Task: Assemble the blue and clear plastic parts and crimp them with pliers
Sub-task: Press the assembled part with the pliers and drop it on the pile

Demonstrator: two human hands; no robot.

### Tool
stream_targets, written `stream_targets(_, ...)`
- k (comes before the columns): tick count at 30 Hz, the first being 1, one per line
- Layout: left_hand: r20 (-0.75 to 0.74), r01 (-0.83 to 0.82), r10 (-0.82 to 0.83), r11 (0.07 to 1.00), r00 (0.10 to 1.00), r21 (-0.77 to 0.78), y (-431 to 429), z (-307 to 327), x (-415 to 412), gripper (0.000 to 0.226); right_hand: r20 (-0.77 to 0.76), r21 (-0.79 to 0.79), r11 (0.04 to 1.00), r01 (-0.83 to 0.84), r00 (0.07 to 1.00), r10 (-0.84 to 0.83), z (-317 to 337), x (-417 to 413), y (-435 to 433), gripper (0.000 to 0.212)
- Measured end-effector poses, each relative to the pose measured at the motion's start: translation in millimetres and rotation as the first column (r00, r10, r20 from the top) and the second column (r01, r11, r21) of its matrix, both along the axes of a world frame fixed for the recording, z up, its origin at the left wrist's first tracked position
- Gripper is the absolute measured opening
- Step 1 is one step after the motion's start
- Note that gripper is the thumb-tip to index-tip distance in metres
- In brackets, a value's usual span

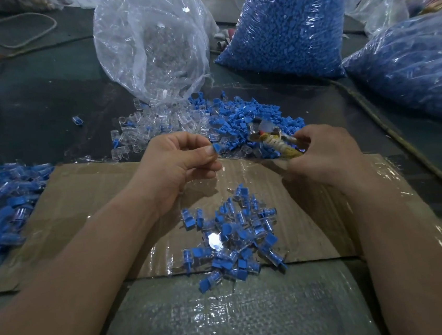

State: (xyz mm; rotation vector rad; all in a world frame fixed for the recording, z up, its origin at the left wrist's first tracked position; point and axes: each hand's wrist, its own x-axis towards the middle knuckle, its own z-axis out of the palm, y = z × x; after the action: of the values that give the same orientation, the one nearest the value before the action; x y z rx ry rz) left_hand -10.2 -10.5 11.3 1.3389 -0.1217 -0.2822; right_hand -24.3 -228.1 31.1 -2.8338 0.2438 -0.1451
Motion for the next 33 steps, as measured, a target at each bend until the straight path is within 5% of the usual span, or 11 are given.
stream_targets(8, 0.068, -0.114, 0.117, 0.993, 0.991, -0.036, -3, 1, -2, 0.012, 0.297, 0.089, 0.981, -0.175, 0.944, 0.142, -3, -5, 18, 0.026)
stream_targets(19, 0.164, -0.204, 0.211, 0.977, 0.964, -0.057, -4, 2, -3, 0.014, 0.185, 0.097, 0.934, -0.343, 0.929, 0.321, -14, -5, 33, 0.029)
stream_targets(33, 0.222, -0.223, 0.217, 0.975, 0.951, 0.002, -4, 2, -3, 0.014, 0.127, 0.091, 0.925, -0.368, 0.926, 0.356, -15, -5, 35, 0.026)
